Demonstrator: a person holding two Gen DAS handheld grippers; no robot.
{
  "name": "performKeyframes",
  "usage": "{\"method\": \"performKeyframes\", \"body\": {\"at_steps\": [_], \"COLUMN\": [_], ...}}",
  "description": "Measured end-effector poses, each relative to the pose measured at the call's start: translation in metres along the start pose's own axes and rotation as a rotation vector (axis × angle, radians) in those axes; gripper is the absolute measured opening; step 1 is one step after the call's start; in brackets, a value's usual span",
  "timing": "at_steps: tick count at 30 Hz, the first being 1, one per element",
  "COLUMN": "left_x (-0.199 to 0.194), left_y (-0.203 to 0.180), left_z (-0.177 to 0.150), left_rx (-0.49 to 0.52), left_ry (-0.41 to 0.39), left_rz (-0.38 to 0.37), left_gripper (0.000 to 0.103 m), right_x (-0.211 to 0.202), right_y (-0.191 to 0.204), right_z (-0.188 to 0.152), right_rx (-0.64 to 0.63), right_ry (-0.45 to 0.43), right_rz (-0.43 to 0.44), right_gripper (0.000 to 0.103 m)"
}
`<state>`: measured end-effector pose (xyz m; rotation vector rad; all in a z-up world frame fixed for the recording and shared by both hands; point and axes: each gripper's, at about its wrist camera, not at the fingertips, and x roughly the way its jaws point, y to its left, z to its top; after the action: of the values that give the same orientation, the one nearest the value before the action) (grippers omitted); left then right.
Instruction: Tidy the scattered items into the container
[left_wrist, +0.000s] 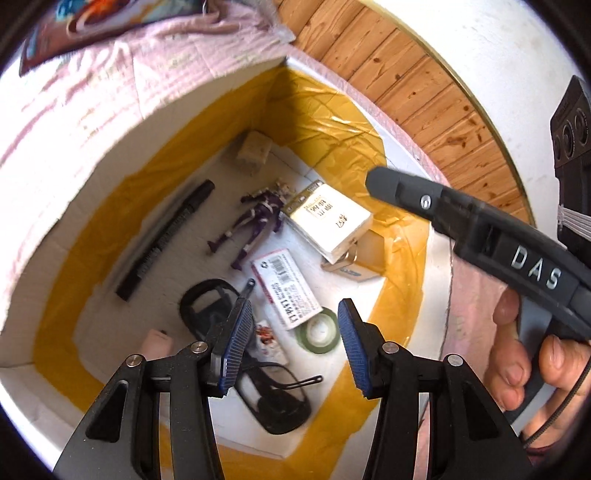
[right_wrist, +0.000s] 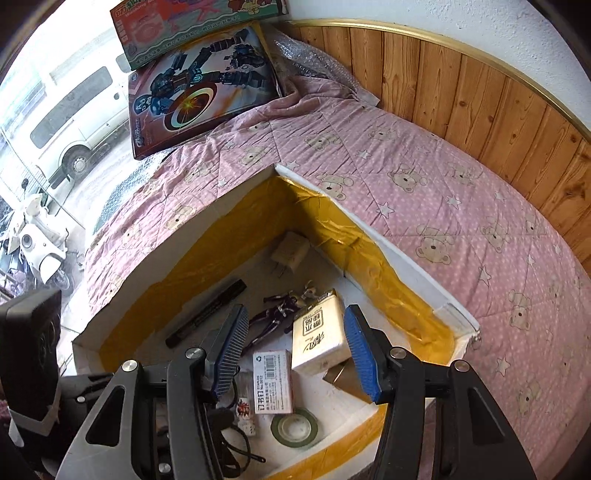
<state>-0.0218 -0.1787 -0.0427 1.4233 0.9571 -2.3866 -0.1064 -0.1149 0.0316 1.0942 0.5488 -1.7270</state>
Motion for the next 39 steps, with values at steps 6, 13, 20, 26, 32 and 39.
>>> {"method": "performKeyframes", "body": {"at_steps": [6,13,20,26,32,39], "left_x": [-0.022,-0.046,-0.067,-0.079,-0.087,-0.099], "left_y": [-0.008,-0.023,-0.027,-0.023,-0.014,-0.011], "left_z": [-0.010,-0.028,-0.044,-0.058,-0.073,-0.088], "left_rx": [0.095,0.208,0.255,0.266,0.266,0.256], "left_ry": [-0.079,-0.142,-0.193,-0.206,-0.222,-0.255], "left_rz": [0.068,0.134,0.176,0.195,0.214,0.197], "left_gripper": [0.051,0.052,0.052,0.053,0.055,0.064], "right_x": [-0.015,-0.041,-0.074,-0.087,-0.083,-0.078], "right_y": [0.016,0.029,0.029,0.034,0.047,0.064], "right_z": [-0.027,-0.057,-0.074,-0.093,-0.119,-0.140], "right_rx": [-0.056,-0.085,-0.041,-0.044,-0.113,-0.156], "right_ry": [-0.003,-0.032,-0.099,-0.107,-0.069,-0.037], "right_rz": [-0.029,-0.058,-0.063,-0.080,-0.149,-0.164], "right_gripper": [0.056,0.056,0.056,0.056,0.056,0.056]}}
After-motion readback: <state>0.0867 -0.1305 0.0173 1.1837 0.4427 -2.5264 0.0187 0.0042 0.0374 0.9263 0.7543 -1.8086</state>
